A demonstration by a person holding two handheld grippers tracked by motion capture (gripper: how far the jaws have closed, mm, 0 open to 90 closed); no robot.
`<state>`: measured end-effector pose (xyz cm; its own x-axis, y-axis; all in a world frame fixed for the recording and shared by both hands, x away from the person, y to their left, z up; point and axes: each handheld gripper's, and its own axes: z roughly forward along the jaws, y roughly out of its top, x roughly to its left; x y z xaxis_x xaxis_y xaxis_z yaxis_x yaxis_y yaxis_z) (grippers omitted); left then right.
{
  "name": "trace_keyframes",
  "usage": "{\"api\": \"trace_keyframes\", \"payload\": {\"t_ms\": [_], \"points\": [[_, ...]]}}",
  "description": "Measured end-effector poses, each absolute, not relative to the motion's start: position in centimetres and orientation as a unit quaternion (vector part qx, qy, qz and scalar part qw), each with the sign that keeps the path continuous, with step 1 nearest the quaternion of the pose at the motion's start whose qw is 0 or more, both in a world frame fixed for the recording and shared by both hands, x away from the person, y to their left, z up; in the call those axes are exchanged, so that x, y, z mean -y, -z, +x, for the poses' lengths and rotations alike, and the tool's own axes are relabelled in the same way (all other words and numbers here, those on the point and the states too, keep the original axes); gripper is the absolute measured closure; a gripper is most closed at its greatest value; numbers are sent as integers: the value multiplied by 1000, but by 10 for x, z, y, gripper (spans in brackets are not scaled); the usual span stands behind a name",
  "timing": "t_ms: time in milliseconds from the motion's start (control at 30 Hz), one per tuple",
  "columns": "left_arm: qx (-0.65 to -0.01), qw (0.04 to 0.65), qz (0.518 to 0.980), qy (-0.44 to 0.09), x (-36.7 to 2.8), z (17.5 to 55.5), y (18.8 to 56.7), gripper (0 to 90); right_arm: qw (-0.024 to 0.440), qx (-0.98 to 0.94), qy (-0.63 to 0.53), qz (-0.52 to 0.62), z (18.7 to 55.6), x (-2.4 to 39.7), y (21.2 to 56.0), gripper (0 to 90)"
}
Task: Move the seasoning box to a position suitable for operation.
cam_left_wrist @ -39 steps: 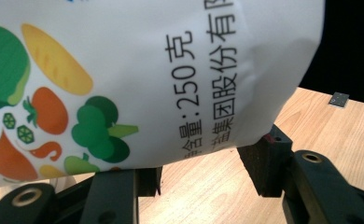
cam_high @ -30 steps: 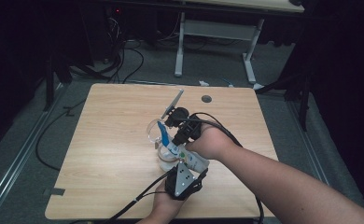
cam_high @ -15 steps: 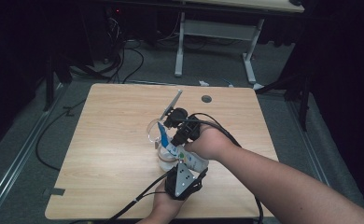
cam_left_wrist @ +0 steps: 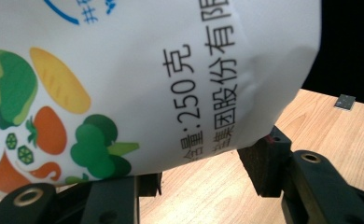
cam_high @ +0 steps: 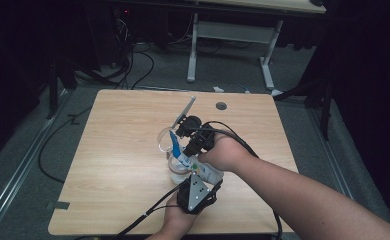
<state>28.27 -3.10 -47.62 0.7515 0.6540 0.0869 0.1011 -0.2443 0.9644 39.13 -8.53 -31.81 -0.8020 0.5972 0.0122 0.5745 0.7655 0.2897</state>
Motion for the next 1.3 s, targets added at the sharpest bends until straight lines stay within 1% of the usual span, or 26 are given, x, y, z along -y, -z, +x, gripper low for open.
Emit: {"api": "trace_keyframes", "payload": {"t_ms": [467, 500, 667, 1100, 1300], "points": [[-251, 555, 750, -259, 31, 280, 477, 544, 40, -939, -143, 309, 390, 85, 320, 900], [-247, 555, 746, -273, 30, 280, 477, 545, 39, -939, -144, 308, 390, 85, 320, 900], [-246, 552, 745, -282, 30, 279, 478, 550, 38, -940, -144, 309, 390, 84, 319, 900], [-246, 554, 741, -288, 31, 276, 478, 582, 36, -941, -142, 306, 390, 81, 322, 900], [-249, 555, 741, -283, 31, 277, 478, 581, 37, -941, -141, 306, 390, 79, 322, 900]]}}
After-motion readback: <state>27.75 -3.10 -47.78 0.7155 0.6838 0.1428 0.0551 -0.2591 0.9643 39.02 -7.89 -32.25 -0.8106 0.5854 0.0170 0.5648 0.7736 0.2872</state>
